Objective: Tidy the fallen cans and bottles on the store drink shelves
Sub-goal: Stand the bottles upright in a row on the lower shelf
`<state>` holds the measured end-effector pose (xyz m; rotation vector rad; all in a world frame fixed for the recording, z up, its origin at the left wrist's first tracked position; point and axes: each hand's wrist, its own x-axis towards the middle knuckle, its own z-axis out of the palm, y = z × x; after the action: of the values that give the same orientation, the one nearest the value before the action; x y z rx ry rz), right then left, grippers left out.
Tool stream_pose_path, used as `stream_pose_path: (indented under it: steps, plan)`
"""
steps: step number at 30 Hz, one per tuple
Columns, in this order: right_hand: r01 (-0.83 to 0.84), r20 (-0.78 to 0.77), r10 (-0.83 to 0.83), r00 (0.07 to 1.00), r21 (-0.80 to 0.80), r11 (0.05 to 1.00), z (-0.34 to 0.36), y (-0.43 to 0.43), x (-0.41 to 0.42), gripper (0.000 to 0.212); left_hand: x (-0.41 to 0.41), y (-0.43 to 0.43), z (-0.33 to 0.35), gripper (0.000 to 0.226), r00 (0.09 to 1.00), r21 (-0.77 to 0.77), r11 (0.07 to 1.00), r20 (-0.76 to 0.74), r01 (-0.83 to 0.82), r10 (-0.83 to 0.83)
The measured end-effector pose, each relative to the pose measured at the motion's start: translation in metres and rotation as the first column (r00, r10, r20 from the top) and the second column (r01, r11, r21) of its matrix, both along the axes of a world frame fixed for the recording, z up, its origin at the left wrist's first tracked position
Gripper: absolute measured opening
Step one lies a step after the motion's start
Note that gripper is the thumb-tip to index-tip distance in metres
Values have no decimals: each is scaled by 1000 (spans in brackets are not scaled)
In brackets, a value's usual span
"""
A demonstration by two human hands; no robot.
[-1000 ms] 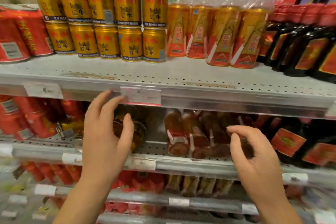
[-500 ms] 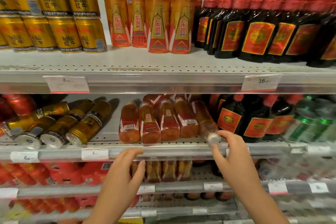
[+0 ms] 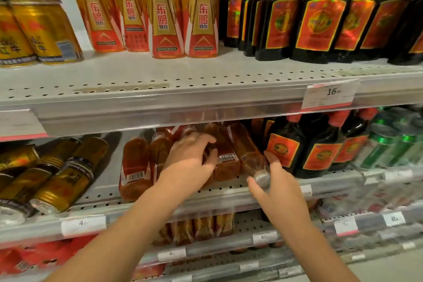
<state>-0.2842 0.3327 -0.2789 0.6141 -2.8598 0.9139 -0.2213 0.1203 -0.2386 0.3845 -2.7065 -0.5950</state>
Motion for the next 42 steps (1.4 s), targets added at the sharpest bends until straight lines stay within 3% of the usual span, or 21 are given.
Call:
stream_pose_path:
  steps: [5,12,17,23,26,28,30,34,40,42]
  plan:
    - [-37,-48,39,998,43,998,-12,-3,-5,85,-49,-13,-7,66,970,-99,995,238,-18,42]
    - [-118,-16,117,993,-122,985,-18,9,-10,61,-56,-21,-14,74,958,-160,987,280,-16,61]
    - [-116,-106,94,990,-229,967,-21,16,-4,64,-91,-33,-5,75,951,-293,955,279,-48,134]
    - [-123,-254,9,967,-435,892,-19,11,6,62,-120,-52,-8,93,909,-120,993,414,-3,53]
    - [-127,-266,-4,964,-474,871,-15,1,11,59,-122,-56,-9,74,958,165,985,286,-50,1]
    - [-109,-261,-29,965,-495,862,-7,-4,14,56,-120,-58,-6,47,983,393,919,165,9,-80]
    - [-105,-293,-58,954,-510,854,6,-5,12,52,-115,-54,-4,32,991,524,846,24,98,-129]
    - [-98,-313,-56,948,-456,884,32,-7,3,52,-101,-39,5,26,956,552,785,-237,280,-174]
    - [-93,-269,-43,962,-473,876,48,-35,-5,61,-85,-32,8,33,934,542,793,-346,279,-92]
    - [-93,-278,-43,960,-458,884,50,-44,-7,55,-78,-35,9,35,939,569,772,-328,283,-103]
